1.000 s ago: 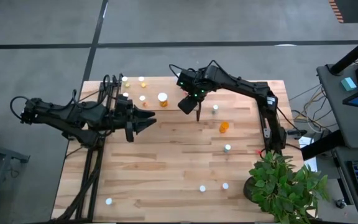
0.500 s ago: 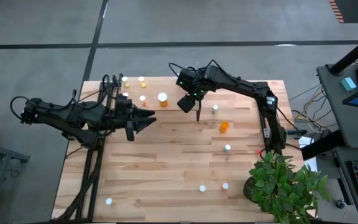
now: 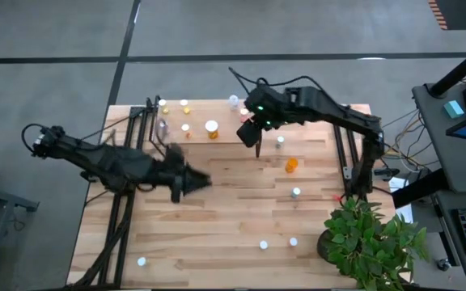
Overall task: Pick and place medicine bottles onto shelf by color
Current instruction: Put the yellow pill bottle on the shelf
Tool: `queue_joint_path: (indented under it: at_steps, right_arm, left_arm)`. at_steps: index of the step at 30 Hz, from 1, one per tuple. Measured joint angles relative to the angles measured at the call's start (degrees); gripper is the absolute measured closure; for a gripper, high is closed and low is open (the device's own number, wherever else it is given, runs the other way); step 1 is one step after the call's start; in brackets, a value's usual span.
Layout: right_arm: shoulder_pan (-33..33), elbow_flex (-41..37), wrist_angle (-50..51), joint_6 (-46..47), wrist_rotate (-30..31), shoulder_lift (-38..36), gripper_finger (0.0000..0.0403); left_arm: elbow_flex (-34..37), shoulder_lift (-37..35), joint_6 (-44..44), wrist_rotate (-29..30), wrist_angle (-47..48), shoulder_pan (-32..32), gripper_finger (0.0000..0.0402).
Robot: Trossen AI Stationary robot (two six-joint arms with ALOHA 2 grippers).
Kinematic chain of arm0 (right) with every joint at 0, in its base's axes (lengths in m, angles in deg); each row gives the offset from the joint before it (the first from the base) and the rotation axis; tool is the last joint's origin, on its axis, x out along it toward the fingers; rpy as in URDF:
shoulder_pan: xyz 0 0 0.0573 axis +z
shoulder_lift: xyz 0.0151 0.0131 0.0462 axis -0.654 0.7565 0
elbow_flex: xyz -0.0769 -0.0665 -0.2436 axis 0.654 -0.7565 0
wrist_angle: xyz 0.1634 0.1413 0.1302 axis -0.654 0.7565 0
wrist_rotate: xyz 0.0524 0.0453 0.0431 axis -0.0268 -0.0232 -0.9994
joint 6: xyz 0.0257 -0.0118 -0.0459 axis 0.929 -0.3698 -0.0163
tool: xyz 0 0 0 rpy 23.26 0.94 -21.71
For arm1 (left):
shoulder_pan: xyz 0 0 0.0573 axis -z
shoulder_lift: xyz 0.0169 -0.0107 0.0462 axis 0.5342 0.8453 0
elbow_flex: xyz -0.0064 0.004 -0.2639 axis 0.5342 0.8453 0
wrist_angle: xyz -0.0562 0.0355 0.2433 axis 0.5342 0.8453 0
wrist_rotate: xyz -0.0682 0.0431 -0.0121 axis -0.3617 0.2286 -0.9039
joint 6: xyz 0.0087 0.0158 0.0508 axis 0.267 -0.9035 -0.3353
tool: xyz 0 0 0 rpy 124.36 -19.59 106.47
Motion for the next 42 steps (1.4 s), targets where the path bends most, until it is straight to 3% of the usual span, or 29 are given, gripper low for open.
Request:
queue_joint_path:
  at_steps: [7,11,15,24,29,36,42]
  right_arm:
    - [6.7,0.0,-5.2,-3.0,12.0,-4.6,0.0213]
    - [7.7,0.0,-5.2,-3.5,13.4,-4.9,0.0213]
    - [7.9,0.0,-4.8,-3.5,13.4,-4.1,0.0213]
    - [8.5,0.0,-4.8,-3.5,13.1,-1.3,0.0213]
    - [8.6,0.0,-4.8,-3.5,12.9,-1.0,0.0213]
    - [8.7,0.0,-4.8,-3.3,12.9,-1.1,0.0213]
    - [9.2,0.0,-4.8,-3.0,12.9,-1.2,0.0213]
  left_arm:
    - [0.0,7.6,25.5,-13.1,9.7,13.1,0.0224]
    - [0.0,12.3,46.4,-23.6,19.8,20.5,0.0224]
    - [-0.1,15.5,60.7,-30.2,26.3,25.1,0.0224]
    - [0.2,21.9,73.1,-30.2,41.1,33.2,0.0224]
    - [0.7,25.6,74.0,-29.9,41.6,35.6,0.0213]
    - [2.0,29.8,73.1,-30.0,40.6,36.0,0.0167]
    - [3.0,31.4,72.2,-31.9,39.0,36.1,0.0162]
